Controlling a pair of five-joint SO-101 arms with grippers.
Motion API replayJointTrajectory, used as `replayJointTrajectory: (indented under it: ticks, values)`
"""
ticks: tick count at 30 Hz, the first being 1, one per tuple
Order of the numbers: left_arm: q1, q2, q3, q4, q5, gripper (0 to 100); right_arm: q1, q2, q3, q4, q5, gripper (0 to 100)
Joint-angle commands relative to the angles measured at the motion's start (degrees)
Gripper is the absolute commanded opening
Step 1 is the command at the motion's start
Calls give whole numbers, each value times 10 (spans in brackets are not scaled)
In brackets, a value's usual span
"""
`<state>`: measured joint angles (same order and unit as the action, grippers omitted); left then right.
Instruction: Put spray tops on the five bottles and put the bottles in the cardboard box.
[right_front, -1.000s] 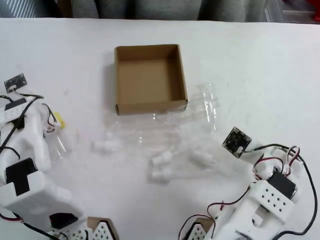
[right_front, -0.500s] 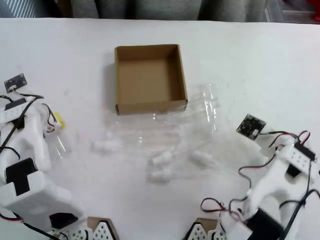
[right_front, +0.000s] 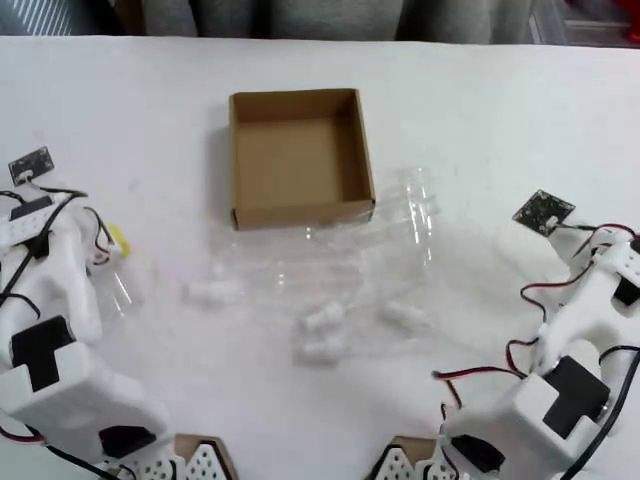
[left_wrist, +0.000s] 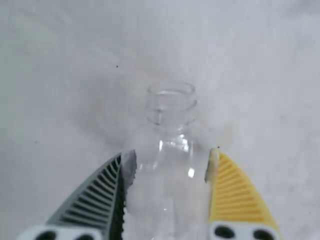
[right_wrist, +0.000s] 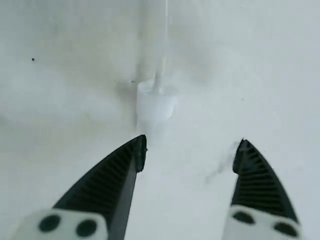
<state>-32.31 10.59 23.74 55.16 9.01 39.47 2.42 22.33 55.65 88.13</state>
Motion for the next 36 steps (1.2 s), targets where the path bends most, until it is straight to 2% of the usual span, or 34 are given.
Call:
replayJointTrajectory:
  ticks: [1,2,3,5,11,15,18,31,36]
  values:
    - [-2,-2,-20,-12,-2,24,17,-11,-44,52,-18,71]
    - [-2,-2,-20,-12,-2,24,20,-14,-46,58,-34,18]
    - [-1,-2,-20,-12,-2,24,23,-18,-46,62,-56,9]
    - [-1,-2,-20,-12,-2,24,31,-28,-46,64,-109,47]
    - [-1,-2,-20,-12,-2,24,63,-47,-40,85,-313,16]
    - [-1,-2,-20,-12,-2,24,67,-31,-27,95,-397,15]
    - [-1,-2,-20,-12,-2,24,60,0,-17,88,-425,15]
    - [-1,-2,-20,-12,-2,24,49,87,-18,-71,-518,15]
    - [-1,-2,-20,-12,-2,24,33,102,-33,-120,-521,16]
